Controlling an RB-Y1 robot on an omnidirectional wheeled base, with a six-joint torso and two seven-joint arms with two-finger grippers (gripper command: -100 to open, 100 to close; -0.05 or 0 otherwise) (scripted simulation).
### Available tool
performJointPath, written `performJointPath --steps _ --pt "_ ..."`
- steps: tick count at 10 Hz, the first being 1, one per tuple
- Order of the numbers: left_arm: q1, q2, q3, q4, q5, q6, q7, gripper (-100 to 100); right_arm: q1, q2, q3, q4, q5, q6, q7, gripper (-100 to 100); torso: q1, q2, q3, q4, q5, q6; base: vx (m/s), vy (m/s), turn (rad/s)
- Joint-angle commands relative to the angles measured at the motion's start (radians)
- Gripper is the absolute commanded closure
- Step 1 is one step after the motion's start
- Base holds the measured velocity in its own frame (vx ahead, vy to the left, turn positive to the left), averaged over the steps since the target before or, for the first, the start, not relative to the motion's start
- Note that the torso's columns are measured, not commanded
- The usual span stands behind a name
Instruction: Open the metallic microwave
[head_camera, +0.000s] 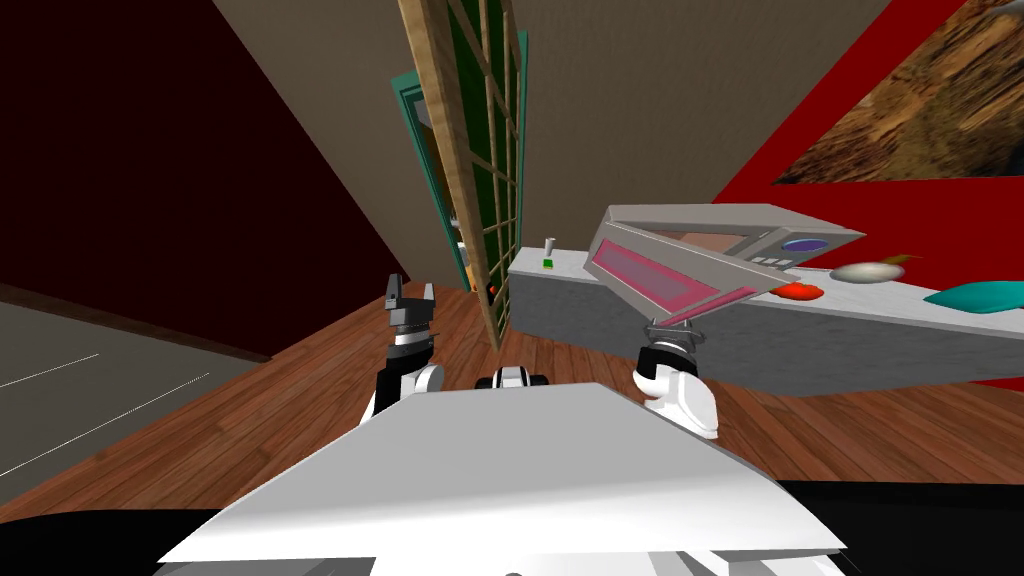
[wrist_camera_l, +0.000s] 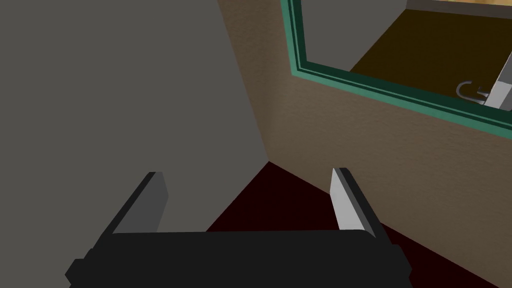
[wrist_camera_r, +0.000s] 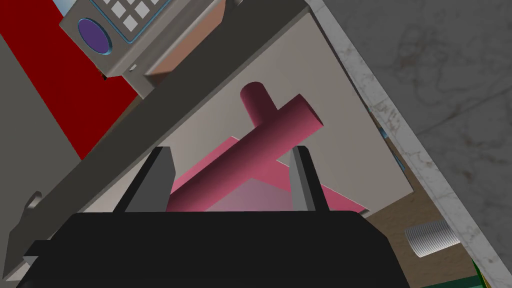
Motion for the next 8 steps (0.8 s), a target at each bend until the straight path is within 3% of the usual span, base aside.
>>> performJointPath --steps 1,4,5,6,7,8 --pt "0.0 0.0 0.0 0.0 0.0 0.0 0.0 0 -0.035 -0.088 0.075 0.08 -0.007 0.075 -0.077 100 0.003 -0.004 -0.002 -0.001 -0.001 -0.005 -0.03 0.138 -0.04" --pt "0.0 0.0 0.0 0.0 0.0 0.0 0.0 0 -0.035 -0.09 0.096 0.1 -0.007 0.084 -0.098 100 -0.001 -0.014 -0.008 -0.004 -0.003 -0.008 -0.012 0.029 0.001" --pt "0.0 0.0 0.0 0.0 0.0 0.0 0.0 0 -0.07 -0.136 0.135 0.15 -0.014 0.13 -0.146 100 0.001 -0.015 -0.008 -0.003 -0.002 -0.008 0.002 0.1 -0.059" --pt "0.0 0.0 0.0 0.0 0.0 0.0 0.0 0 -0.07 -0.152 0.141 0.181 -0.014 0.142 -0.166 100 0.007 -0.016 -0.009 -0.004 -0.002 -0.011 -0.019 0.139 -0.036" --pt "0.0 0.0 0.0 0.0 0.0 0.0 0.0 0 -0.07 -0.179 0.188 0.201 -0.014 0.167 -0.196 100 0.008 -0.016 -0.009 -0.005 -0.001 -0.012 -0.024 0.075 0.005" --pt "0.0 0.0 0.0 0.0 0.0 0.0 0.0 0 -0.07 -0.179 0.192 0.201 -0.014 0.167 -0.196 100 0.002 -0.017 -0.009 -0.005 -0.003 -0.012 -0.01 0.019 0.001"
